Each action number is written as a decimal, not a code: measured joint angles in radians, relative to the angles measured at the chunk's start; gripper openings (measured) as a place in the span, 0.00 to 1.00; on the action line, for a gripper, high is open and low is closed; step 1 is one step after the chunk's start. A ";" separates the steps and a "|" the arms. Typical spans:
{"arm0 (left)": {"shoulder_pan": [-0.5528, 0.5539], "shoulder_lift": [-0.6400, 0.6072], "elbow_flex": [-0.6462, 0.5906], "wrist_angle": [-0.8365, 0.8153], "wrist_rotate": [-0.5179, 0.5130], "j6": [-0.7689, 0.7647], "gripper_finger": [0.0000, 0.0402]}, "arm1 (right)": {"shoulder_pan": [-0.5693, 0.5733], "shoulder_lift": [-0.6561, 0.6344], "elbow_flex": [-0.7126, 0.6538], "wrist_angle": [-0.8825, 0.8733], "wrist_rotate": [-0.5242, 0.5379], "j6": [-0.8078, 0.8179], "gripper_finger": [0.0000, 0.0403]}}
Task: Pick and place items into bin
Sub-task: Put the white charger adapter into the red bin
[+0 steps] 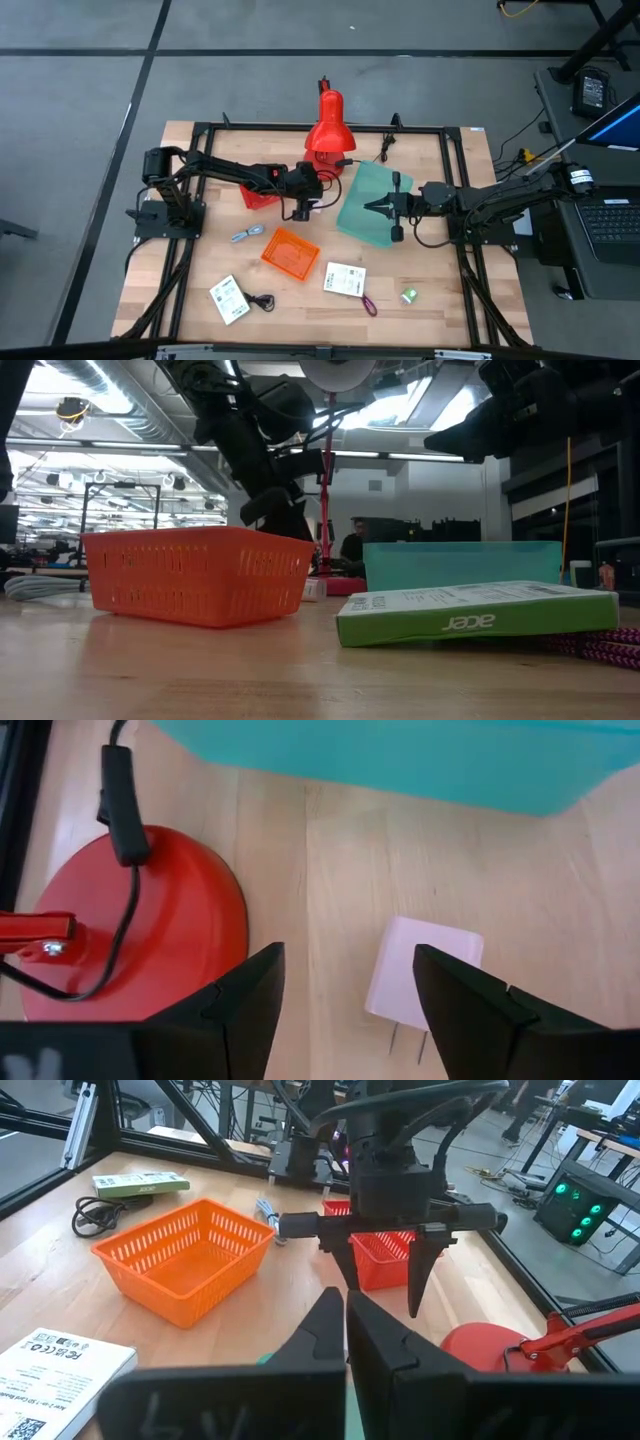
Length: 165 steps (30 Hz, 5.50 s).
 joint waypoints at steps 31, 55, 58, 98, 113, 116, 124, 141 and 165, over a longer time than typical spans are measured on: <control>0.000 -0.001 0.000 -0.002 0.014 -0.159 0.71 | 0.000 0.000 0.000 -0.008 0.000 0.000 0.00; 0.000 -0.001 -0.001 0.030 -0.030 -0.189 0.71 | 0.000 0.000 0.000 -0.022 0.000 0.000 0.00; 0.000 -0.001 -0.001 0.029 -0.027 -0.210 0.71 | 0.000 0.000 0.000 -0.023 0.000 0.000 0.00; -0.006 0.019 -0.001 -0.034 0.100 -0.167 0.71 | 0.000 0.000 0.000 -0.019 0.000 -0.003 0.00; -0.001 0.169 0.142 -0.201 0.100 -0.097 0.70 | 0.000 0.000 -0.001 -0.020 0.000 -0.007 0.00; 0.002 0.188 0.144 -0.217 0.103 -0.100 0.70 | 0.000 0.000 -0.001 -0.031 0.000 -0.008 0.00; -0.001 0.202 0.145 -0.205 0.105 -0.055 0.70 | -0.006 0.000 -0.001 -0.030 0.000 -0.008 0.00; -0.002 0.204 0.143 -0.206 0.117 -0.053 0.48 | -0.006 0.001 -0.001 -0.030 0.000 -0.008 0.00; 0.035 -0.005 0.059 -0.202 0.114 -0.006 0.48 | -0.006 0.001 -0.001 -0.063 0.000 0.001 0.00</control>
